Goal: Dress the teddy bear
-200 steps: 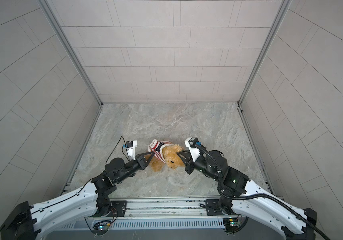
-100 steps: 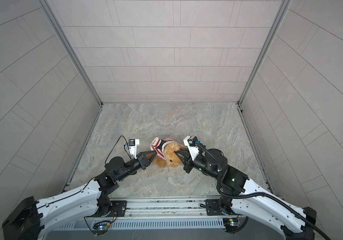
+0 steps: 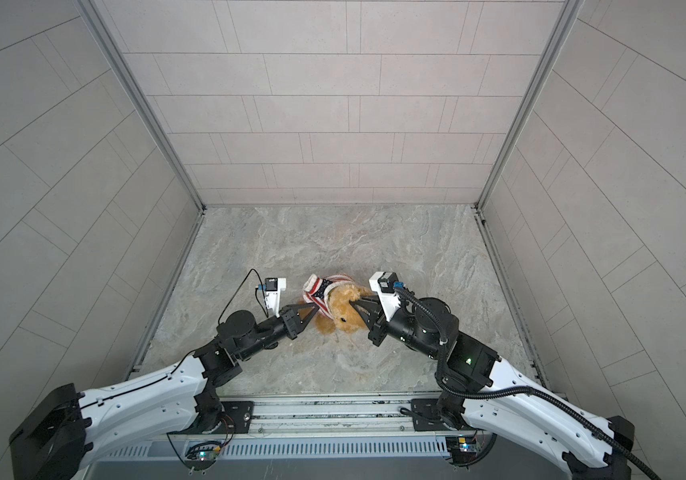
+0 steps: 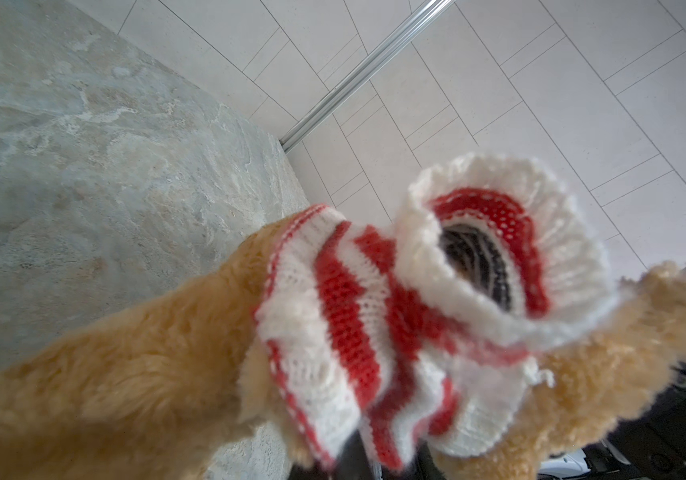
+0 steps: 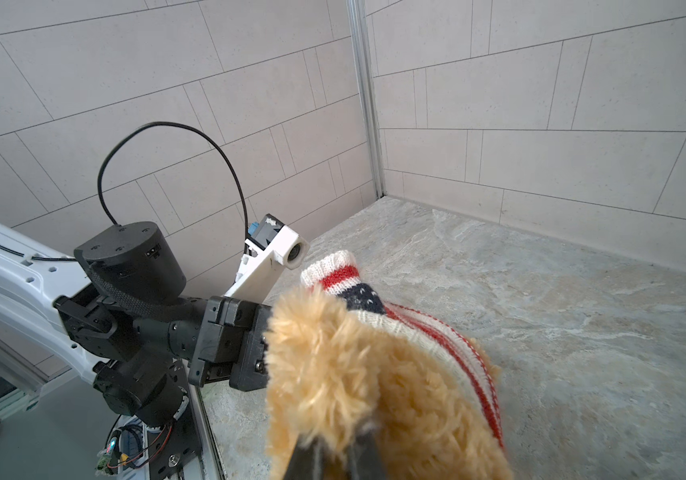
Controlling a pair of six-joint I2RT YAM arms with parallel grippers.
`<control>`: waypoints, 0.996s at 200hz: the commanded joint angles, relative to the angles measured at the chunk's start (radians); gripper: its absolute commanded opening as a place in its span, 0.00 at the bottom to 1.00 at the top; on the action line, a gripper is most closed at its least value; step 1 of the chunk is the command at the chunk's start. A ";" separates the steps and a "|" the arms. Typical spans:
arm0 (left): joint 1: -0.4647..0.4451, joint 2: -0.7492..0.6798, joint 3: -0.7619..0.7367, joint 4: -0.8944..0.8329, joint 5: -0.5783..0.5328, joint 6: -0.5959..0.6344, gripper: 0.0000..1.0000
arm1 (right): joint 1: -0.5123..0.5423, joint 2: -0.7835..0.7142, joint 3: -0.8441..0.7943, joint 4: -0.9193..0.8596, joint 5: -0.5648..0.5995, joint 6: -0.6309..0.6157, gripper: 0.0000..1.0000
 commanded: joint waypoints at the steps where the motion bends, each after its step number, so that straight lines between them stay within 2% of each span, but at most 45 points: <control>1: -0.003 0.009 0.020 -0.124 -0.049 -0.017 0.02 | 0.003 -0.040 0.007 0.078 0.021 -0.008 0.00; 23: 0.014 0.006 -0.028 -0.121 -0.080 -0.059 0.00 | 0.003 -0.059 -0.002 0.084 0.026 -0.009 0.00; 47: 0.046 -0.067 -0.108 -0.126 -0.172 -0.126 0.00 | 0.003 -0.080 -0.012 0.090 0.036 -0.008 0.00; 90: 0.048 -0.208 -0.138 -0.190 -0.245 -0.117 0.00 | 0.003 -0.095 -0.022 0.110 0.042 -0.004 0.00; 115: 0.048 -0.193 -0.109 -0.190 -0.178 -0.070 0.00 | 0.003 -0.075 -0.022 0.115 0.026 -0.001 0.00; 145: 0.047 -0.132 -0.044 -0.169 -0.055 0.000 0.15 | 0.003 -0.060 -0.015 0.112 0.020 0.001 0.00; 171: 0.041 -0.135 0.003 -0.179 0.006 0.060 0.26 | 0.003 -0.053 -0.006 0.095 0.020 0.001 0.00; 199: 0.040 -0.188 0.038 -0.262 0.021 0.120 0.29 | 0.003 -0.027 0.014 0.056 0.024 -0.001 0.00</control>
